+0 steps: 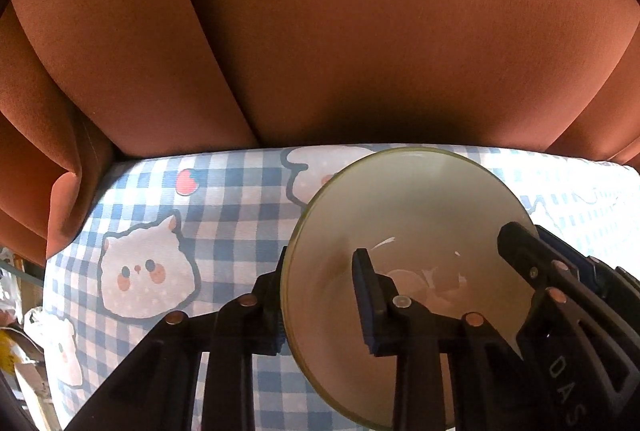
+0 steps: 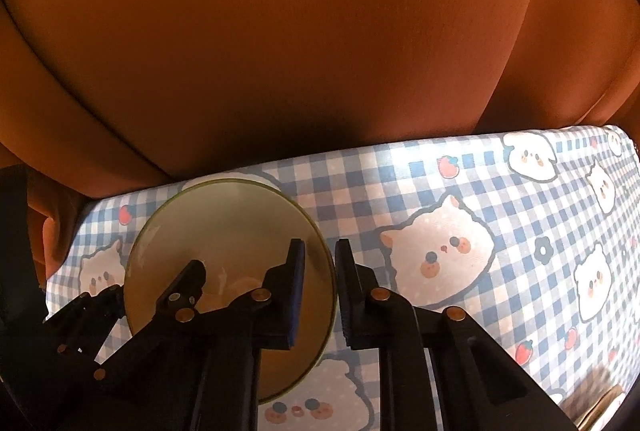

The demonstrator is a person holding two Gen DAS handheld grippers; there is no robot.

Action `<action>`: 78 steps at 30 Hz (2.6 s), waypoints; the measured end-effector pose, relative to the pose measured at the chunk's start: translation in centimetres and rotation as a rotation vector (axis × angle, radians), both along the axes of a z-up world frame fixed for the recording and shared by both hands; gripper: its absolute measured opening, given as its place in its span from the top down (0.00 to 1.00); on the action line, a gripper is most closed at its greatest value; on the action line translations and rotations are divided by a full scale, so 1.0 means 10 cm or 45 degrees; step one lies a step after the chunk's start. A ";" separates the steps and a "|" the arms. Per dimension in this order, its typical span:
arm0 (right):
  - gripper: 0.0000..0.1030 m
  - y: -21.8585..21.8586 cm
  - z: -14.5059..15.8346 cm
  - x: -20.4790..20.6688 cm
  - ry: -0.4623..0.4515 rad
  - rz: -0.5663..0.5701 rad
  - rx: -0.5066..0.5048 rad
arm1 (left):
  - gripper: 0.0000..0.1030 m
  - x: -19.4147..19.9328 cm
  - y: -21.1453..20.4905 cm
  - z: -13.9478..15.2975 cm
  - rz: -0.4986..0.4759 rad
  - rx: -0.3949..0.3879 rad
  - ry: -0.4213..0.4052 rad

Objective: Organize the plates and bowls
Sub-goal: 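Lift the nested bowls and carry them toward the plate stack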

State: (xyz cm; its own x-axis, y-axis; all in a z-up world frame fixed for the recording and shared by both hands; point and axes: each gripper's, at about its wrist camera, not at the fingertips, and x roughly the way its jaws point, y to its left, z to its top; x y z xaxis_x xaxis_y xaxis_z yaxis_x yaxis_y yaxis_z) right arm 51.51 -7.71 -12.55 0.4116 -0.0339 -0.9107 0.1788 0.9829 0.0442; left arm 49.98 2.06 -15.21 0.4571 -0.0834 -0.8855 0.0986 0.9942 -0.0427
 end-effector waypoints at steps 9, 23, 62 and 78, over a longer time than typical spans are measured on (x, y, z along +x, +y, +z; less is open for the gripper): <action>0.82 0.04 0.03 -0.04 0.036 0.025 -0.009 | 0.76 -0.10 0.01 0.05 -0.013 0.016 0.001; 0.82 0.26 0.58 -0.35 -0.028 0.047 -0.045 | 0.76 -0.49 0.30 0.55 -0.005 -0.025 -0.071; 0.82 0.19 1.60 -2.27 -0.158 0.066 -0.068 | 0.76 -2.44 0.17 1.33 -0.018 -0.002 -0.215; 0.82 -0.43 1.60 -2.91 -0.169 0.173 -0.050 | 0.76 -3.06 -0.34 1.26 0.050 0.009 -0.215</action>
